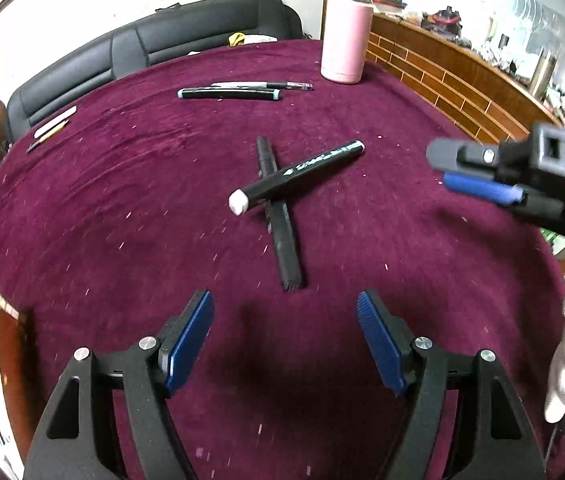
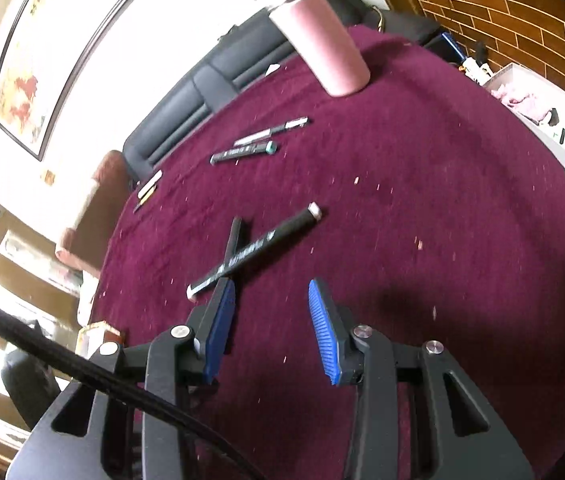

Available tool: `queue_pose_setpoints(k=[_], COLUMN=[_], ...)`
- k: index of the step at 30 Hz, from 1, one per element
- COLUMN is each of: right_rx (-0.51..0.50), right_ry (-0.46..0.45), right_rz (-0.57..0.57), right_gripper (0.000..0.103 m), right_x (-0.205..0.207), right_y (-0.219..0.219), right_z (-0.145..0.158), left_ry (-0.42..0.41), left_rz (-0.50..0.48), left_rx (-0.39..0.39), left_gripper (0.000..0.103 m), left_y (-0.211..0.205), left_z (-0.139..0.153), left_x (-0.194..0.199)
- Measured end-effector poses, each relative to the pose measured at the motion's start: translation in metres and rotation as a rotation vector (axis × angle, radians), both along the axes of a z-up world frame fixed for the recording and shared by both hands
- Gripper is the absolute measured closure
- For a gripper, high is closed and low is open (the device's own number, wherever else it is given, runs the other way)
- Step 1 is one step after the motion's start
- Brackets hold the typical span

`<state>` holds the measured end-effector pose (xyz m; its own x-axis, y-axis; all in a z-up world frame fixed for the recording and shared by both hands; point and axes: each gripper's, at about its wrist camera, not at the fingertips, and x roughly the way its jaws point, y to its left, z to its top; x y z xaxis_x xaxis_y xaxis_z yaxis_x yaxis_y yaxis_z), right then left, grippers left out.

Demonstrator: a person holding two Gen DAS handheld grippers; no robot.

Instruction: Organize objects

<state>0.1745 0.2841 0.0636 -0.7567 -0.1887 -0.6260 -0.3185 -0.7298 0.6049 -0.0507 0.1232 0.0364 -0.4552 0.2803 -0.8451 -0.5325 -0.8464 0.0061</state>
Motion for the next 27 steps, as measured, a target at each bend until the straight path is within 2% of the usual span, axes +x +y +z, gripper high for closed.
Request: queue_pose_setpoints(k=[8, 15, 22, 27], right_rx=[-0.033, -0.056, -0.057, -0.048], right_ry=[-0.013, -0.050, -0.095, -0.093], right_rz=[-0.029, -0.026, -0.015, -0.014], right_gripper=[0.066, 0.066, 0.063, 0.063], right_x=[0.006, 0.002, -0.003, -0.003], right_y=[0.019, 0.021, 0.018, 0.017], right_z=[-0.020, -0.031, -0.042, -0.043], left_ry=[0.034, 0.182, 0.209, 0.186], left_rz=[0.018, -0.001, 0.022, 0.025], left_rx=[-0.088, -0.157, -0.123, -0.094], left_gripper=[0.035, 0.031, 0.024, 0.021], left_y=[0.029, 0.042, 0.035, 0.031], left_z=[-0.024, -0.024, -0.026, -0.026], left_x=[-0.026, -0.016, -0.017, -0.022])
